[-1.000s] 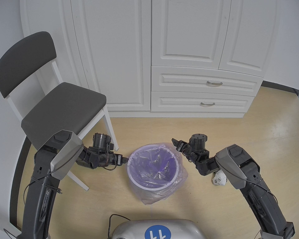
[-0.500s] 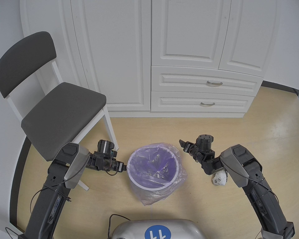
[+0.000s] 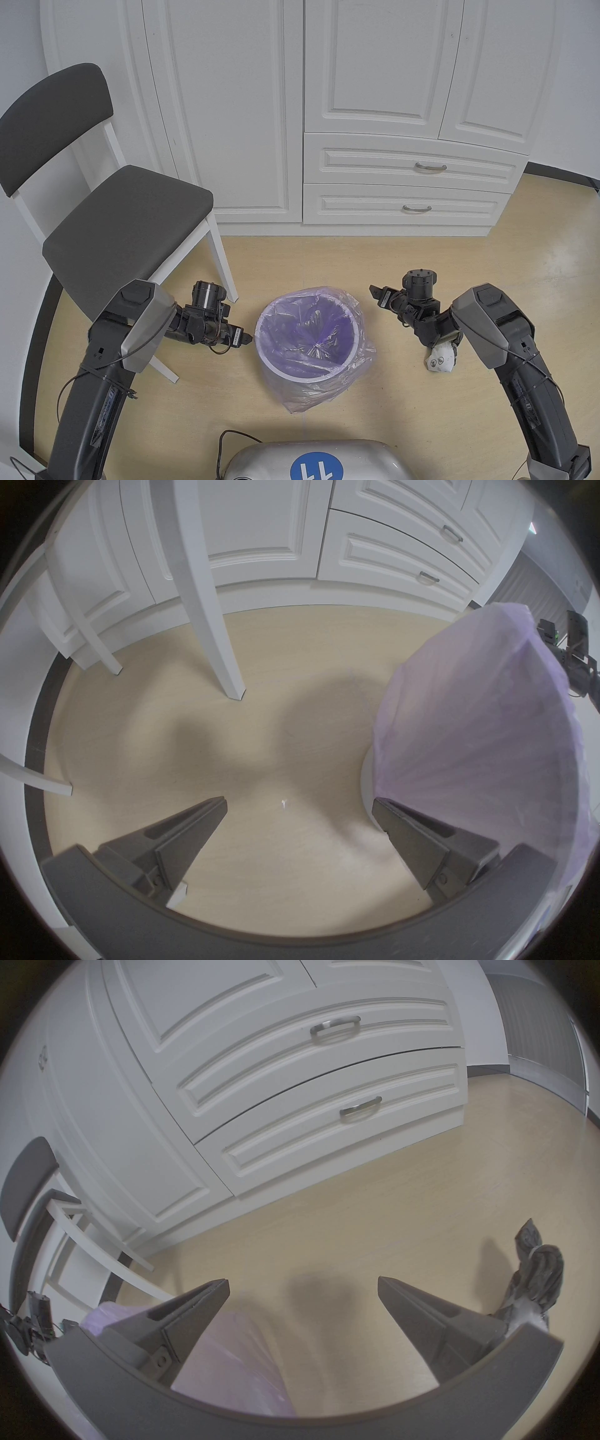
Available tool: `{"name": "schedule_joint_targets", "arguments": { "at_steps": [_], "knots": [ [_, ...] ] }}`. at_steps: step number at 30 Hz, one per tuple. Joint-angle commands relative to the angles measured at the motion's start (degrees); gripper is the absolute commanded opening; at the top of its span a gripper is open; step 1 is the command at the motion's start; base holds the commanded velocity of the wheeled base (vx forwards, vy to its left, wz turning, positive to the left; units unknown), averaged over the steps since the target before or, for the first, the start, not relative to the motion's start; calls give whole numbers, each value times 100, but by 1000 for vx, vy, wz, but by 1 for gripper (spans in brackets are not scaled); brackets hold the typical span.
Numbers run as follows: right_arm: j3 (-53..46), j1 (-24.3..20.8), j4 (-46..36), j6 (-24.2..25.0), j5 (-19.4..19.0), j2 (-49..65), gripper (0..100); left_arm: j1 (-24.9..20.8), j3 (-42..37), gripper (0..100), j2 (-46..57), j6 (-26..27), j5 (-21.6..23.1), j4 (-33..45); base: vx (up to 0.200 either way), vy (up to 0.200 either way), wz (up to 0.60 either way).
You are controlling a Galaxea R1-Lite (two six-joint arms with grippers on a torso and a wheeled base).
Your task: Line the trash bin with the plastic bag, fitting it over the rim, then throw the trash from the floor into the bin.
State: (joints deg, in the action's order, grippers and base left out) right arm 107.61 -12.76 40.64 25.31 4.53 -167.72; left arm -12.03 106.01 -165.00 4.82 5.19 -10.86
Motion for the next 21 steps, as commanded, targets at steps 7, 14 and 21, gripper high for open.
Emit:
{"name": "schedule_joint_targets", "arguments": {
  "at_steps": [7,14,21],
  "knots": [
    [-433,802,-2263,-1353,47,1057,100,-150,-2348,100,1392,19,-238,-1454,0,0,0],
    [-671,1479,-2324,-2214,39,1294,100,-185,-3280,100,1769,-16,-238,-2095,0,0,0],
    [-557,2103,-2359,-2900,-286,1057,100,-168,-4273,100,1963,-148,-229,-3317,0,0,0]
  ]
}}
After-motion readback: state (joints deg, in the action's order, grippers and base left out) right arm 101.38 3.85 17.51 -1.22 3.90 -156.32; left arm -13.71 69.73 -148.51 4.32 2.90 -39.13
